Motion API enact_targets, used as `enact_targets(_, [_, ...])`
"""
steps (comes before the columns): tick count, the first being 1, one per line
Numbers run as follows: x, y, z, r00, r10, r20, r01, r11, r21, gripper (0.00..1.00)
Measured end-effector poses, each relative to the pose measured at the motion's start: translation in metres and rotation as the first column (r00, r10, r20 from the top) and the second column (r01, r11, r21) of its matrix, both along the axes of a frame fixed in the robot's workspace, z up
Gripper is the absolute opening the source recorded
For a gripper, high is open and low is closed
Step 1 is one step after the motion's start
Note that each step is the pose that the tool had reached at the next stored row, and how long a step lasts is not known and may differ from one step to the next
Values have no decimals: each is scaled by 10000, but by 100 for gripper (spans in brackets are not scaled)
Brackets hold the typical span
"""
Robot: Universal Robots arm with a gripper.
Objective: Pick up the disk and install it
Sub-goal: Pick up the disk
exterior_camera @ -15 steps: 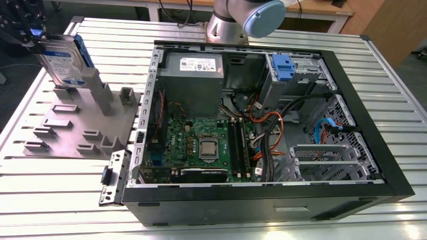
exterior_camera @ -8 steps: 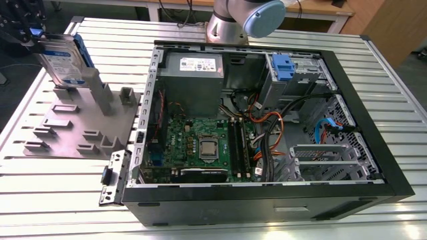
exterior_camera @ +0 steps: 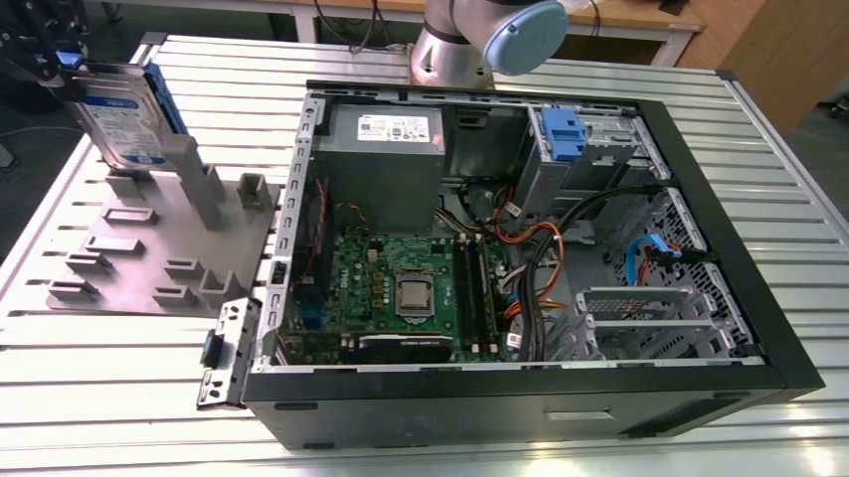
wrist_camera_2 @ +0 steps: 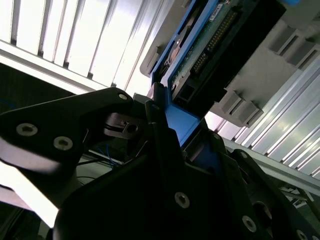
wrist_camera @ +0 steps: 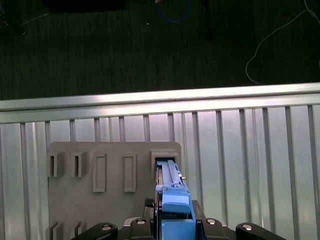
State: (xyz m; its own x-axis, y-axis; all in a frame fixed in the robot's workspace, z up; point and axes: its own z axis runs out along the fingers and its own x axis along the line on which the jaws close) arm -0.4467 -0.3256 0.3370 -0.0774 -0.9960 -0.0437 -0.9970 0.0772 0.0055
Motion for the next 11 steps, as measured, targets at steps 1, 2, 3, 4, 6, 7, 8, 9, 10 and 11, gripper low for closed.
enact_targets(1, [0,0,6,10000,0,0,0,10000,0,36])
enact_targets(2, [0,0,11,10000,0,0,0,10000,-1,36])
enact_targets(3, [0,0,16,10000,0,-1,0,10000,0,36])
enact_targets(4, [0,0,22,10000,0,-2,0,10000,0,36])
enact_targets(6, [0,0,35,10000,0,-2,0,10000,-1,36])
enact_targets(7, [0,0,41,10000,0,-1,0,10000,0,36])
enact_targets(8, [0,0,46,10000,0,0,0,10000,0,36])
enact_targets(9, [0,0,52,10000,0,-1,0,10000,0,36])
enact_targets(10, [0,0,59,10000,0,-1,0,10000,0,36])
enact_targets(11, [0,0,65,10000,0,-1,0,10000,0,36])
